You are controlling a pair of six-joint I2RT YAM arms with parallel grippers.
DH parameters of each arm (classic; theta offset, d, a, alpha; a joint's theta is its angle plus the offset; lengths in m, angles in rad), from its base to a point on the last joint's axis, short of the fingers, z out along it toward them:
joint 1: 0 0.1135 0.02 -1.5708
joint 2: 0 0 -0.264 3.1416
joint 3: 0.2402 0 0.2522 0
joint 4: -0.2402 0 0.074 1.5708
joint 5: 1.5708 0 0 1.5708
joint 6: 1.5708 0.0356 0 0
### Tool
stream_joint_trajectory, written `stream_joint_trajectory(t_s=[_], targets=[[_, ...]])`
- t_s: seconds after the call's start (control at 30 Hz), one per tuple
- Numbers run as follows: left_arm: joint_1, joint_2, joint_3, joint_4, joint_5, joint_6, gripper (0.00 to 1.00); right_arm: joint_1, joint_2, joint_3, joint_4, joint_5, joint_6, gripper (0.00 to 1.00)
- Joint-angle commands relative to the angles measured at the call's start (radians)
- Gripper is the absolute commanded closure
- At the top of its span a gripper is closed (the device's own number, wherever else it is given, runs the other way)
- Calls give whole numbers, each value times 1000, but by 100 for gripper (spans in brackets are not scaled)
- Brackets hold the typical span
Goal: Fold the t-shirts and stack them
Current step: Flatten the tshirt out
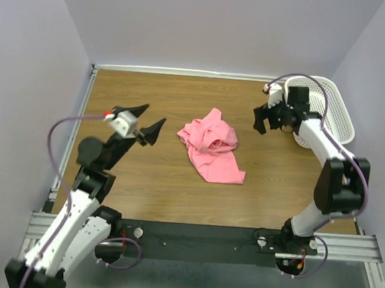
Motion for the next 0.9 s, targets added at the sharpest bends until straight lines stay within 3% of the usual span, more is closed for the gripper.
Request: stream_joint_trajectory(t_s=[0.0,0.03,0.13,0.27,0.4,0.6,0.73,0.87], targets=[[-98,251,92,-103,233,-15,30,35,-274,-195,-35,-705,-309,0],[-182,349,132,-170,180,25,31,36,-348,-279,46,-740,-298,0],[-291,498,192,-267,65,105,32,42,-364,-298,65,-792,-198,0],[-374,647,258,-312,-62,148,33,42,-266,-237,42,-673,-40,30],[-430,831,370,-363,-148,188,38,41,-166,-198,32,-553,37,36],[-460,991,485,-424,-227,199,42,41,-109,-186,29,-510,77,36],[-477,1161,635,-505,-274,194,52,39,-118,-186,27,-504,77,35],[-519,1255,718,-550,-357,217,53,27,-123,-186,26,-510,81,34]])
